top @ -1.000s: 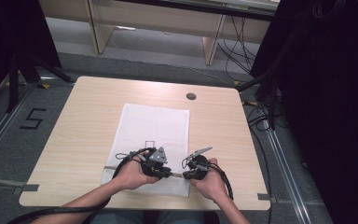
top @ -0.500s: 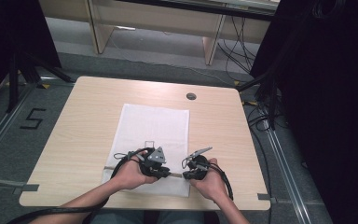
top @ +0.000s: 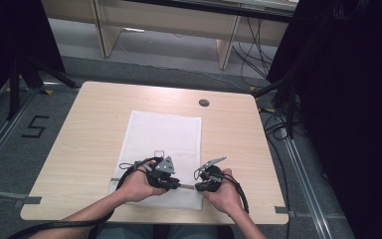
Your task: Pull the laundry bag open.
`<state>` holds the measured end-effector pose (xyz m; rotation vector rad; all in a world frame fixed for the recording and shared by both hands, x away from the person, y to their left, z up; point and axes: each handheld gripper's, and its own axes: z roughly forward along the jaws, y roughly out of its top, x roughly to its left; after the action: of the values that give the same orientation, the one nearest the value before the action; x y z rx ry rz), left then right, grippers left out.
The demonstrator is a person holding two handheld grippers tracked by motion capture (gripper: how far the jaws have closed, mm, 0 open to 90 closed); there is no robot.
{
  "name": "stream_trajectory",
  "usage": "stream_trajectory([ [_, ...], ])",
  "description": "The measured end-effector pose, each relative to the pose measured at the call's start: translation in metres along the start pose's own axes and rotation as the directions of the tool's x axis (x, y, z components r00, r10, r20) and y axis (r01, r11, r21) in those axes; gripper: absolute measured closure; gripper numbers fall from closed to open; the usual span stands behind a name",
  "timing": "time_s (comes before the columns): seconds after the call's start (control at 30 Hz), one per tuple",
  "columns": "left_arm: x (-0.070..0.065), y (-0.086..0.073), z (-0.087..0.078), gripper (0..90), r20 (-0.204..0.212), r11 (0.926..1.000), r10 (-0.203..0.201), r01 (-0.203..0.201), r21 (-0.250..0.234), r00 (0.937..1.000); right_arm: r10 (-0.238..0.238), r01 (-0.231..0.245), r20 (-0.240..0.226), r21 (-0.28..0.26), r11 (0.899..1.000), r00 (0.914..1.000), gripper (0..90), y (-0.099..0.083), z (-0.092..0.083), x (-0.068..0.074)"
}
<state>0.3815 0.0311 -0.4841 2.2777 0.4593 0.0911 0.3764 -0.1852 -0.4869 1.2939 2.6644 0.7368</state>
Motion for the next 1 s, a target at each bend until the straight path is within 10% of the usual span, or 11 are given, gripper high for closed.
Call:
stream_trajectory([
  [1.0, 0.0023, -0.0054, -0.008, 82.0, 0.001, 1.0, 0.0, 0.0, 0.009, 1.0, -0.006, 0.006, 0.008, 0.004, 1.0, 0.9999, 90.0, 0.0003, 0.0001, 0.0014],
])
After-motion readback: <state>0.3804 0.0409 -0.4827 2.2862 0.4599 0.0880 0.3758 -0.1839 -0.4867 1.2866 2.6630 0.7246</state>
